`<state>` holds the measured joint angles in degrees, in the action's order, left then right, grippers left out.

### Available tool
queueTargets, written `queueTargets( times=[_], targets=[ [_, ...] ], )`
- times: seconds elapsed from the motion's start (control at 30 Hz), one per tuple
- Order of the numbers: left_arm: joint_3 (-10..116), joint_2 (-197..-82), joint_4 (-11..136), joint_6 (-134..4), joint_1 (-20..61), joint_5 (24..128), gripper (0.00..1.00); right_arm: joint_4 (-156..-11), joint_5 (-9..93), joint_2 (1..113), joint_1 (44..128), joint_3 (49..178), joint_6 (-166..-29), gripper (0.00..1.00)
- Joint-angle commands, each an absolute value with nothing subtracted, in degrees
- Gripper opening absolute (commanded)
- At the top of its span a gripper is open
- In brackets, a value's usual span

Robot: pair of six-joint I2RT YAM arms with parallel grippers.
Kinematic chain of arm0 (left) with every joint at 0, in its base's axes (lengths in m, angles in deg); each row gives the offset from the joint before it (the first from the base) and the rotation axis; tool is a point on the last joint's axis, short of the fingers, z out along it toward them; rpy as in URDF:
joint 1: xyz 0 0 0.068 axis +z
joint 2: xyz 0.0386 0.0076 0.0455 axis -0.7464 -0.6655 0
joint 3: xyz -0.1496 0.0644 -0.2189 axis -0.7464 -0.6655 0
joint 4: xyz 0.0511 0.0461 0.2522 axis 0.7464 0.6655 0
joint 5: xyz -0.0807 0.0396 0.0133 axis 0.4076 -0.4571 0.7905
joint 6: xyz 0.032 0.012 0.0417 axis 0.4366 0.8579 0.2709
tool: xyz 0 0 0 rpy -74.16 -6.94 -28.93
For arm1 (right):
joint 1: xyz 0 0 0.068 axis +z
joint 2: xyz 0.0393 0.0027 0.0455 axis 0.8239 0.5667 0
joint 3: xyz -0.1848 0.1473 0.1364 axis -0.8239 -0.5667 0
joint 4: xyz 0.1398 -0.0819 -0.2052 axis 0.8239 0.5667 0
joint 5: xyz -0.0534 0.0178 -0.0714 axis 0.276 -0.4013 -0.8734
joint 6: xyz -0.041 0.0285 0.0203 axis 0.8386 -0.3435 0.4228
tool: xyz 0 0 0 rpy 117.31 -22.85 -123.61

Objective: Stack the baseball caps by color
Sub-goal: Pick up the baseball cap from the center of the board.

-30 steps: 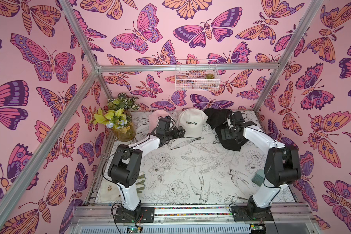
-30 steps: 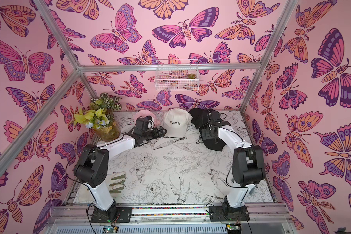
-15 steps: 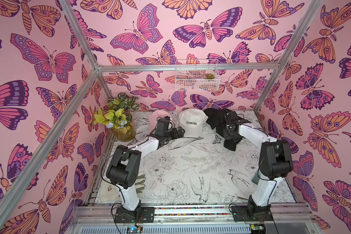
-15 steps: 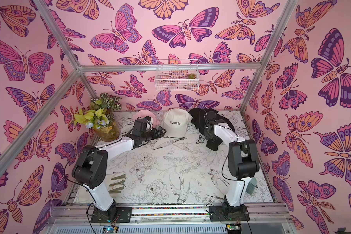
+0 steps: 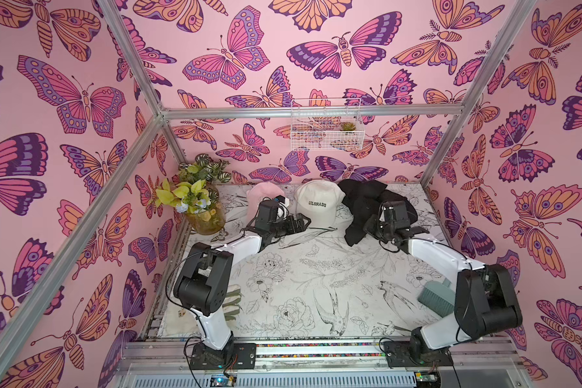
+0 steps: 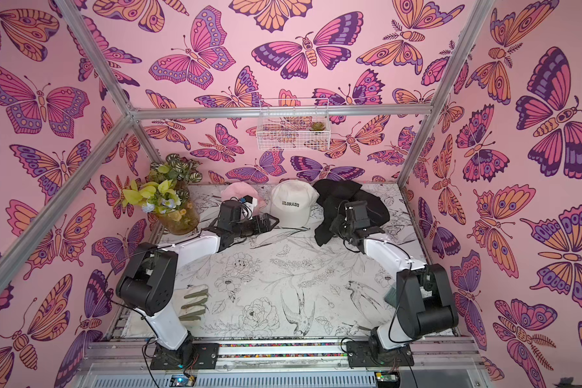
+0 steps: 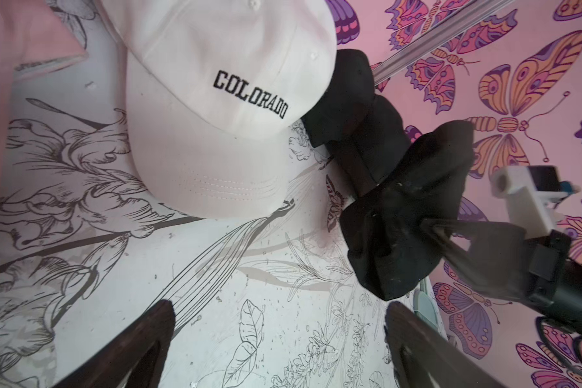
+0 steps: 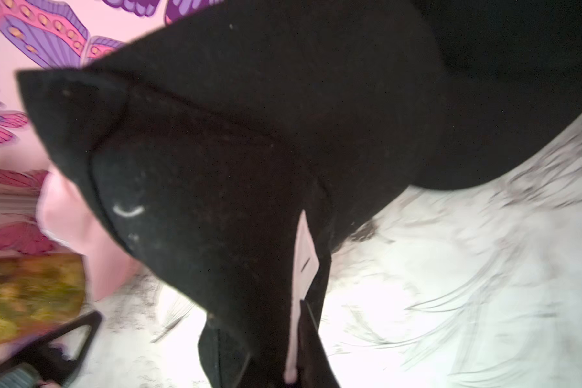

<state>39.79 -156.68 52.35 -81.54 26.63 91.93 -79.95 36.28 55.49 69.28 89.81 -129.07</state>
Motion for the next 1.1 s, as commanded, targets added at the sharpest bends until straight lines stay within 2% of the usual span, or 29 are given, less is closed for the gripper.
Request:
queueTargets(
  times=[0.0, 0.17, 0.3, 0.43, 0.6, 0.93, 1.07],
  targets=[
    [36.86, -153.52, 48.8, -77.32, 26.47, 95.73, 1.0, -92.9, 37.16, 52.23, 72.0, 86.57, -146.47, 0.0],
    [32.98, -149.88, 50.32, -63.67, 24.87, 97.74, 1.0, -98.91, 24.97, 48.94, 78.29, 80.22, -158.86, 0.0],
    [31.71, -146.84, 54.59, -55.37, 24.46, 93.83, 1.0, -98.85, 20.04, 47.52, 80.59, 78.53, -165.29, 0.0],
    [32.83, -146.85, 58.29, -48.6, 24.15, 99.27, 1.0, -98.29, 14.5, 48.2, 83.63, 77.43, -168.83, 0.05],
    [34.85, -148.28, 64.03, -38.81, 21.05, 92.43, 0.98, -103.49, 16.83, 50.39, 83.96, 75.51, -175.87, 0.05],
    [40.23, -152.47, 64.17, -36.03, 16.13, 91.21, 0.95, -111.93, 22.1, 54.81, 85.09, 75.6, -182.01, 0.07],
    [45.35, -156.65, 64.11, -36.32, 14.57, 89.63, 0.91, -112.56, 22.58, 54.71, 85.54, 75.78, -182.08, 0.07]
  ],
)
